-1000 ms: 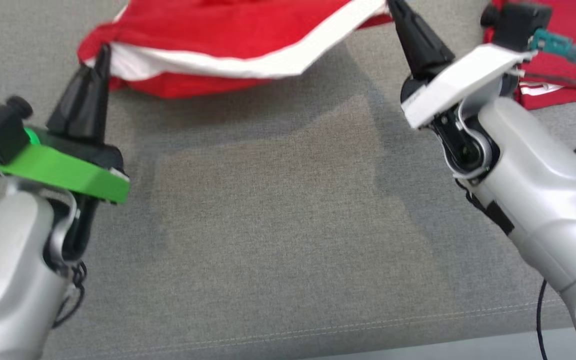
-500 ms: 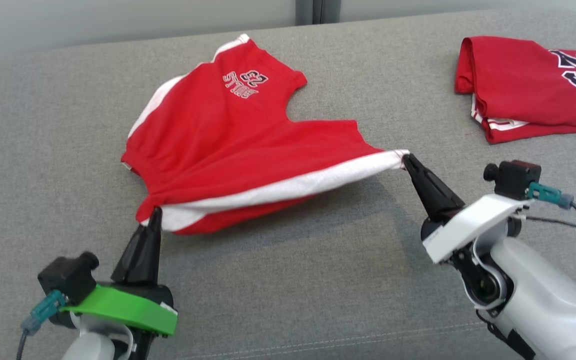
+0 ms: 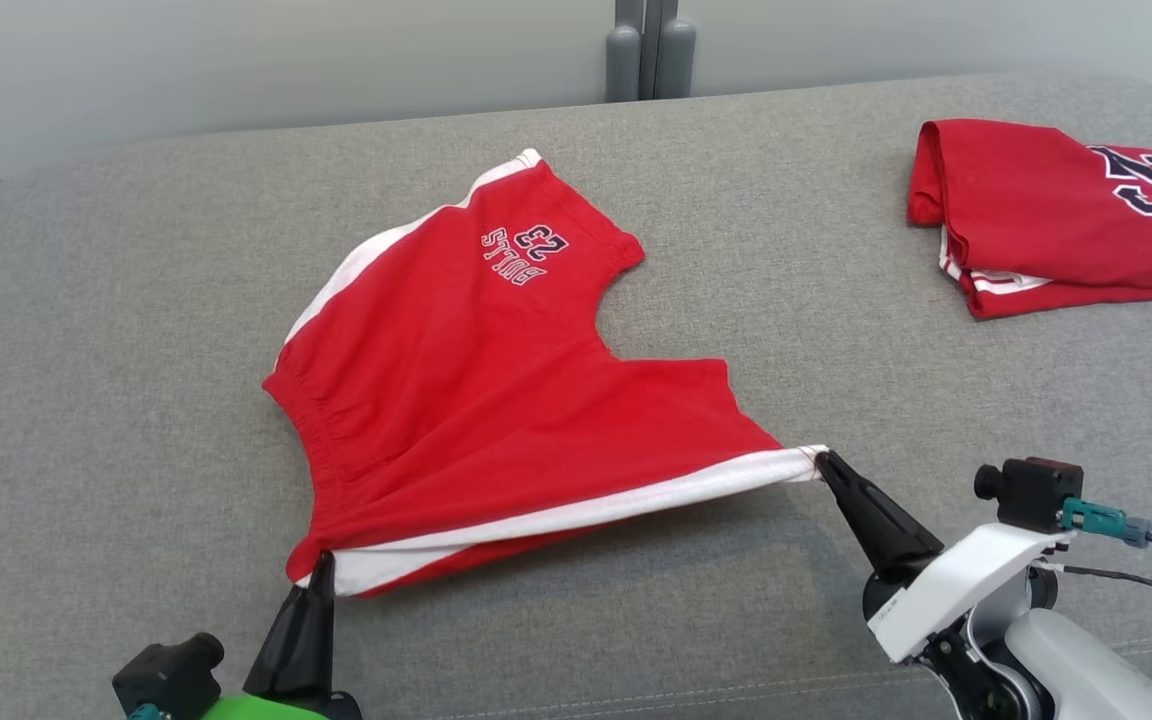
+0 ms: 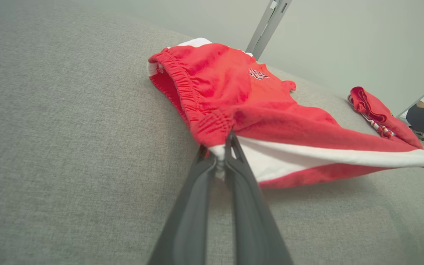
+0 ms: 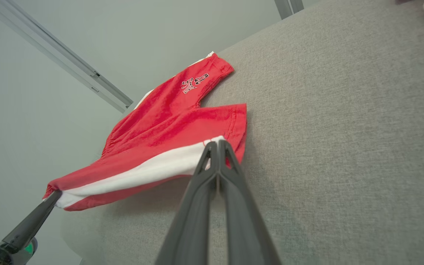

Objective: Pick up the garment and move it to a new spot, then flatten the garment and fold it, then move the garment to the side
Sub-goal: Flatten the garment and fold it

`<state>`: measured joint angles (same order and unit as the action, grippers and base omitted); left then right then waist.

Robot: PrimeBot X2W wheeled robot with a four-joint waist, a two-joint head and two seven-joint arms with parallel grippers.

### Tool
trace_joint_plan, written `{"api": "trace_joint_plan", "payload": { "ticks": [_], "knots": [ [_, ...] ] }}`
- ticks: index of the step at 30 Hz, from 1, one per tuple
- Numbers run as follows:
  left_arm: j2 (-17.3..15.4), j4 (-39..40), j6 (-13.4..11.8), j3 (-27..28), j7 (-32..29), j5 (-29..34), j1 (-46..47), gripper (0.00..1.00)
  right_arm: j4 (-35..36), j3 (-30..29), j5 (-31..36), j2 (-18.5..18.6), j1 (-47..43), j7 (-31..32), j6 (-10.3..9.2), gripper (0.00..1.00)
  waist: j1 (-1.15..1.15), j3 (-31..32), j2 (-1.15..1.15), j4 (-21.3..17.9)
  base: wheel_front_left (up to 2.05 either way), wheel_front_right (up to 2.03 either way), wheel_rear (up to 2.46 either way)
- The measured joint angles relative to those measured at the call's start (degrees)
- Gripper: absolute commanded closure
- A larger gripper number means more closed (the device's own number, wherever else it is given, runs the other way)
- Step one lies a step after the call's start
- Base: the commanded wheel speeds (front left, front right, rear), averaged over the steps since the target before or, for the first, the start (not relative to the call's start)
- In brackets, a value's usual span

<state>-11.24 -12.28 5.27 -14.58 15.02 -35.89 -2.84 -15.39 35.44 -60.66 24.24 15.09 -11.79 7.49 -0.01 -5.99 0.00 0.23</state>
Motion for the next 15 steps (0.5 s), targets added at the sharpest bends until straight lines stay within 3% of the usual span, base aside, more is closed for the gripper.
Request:
{"api": "trace_joint_plan", "payload": {
  "ticks": [7,15],
  "knots": [
    [1.5,-0.2,0.8,1.7,0.0,2.9,-0.3,1.00,1.3,-3.8,5.8,-1.0,-0.3,1.4,0.00,1.00,0.00,0.8,0.00,0.5,0.00,0.00,0.00],
    [1.5,0.3,1.6,2.8,0.0,5.0,4.3,1.00,-0.3,-6.1,12.4,-2.8,10.1,5.1,0.00,1.00,0.00,0.9,0.00,2.0,0.00,0.00,0.00]
  ]
}}
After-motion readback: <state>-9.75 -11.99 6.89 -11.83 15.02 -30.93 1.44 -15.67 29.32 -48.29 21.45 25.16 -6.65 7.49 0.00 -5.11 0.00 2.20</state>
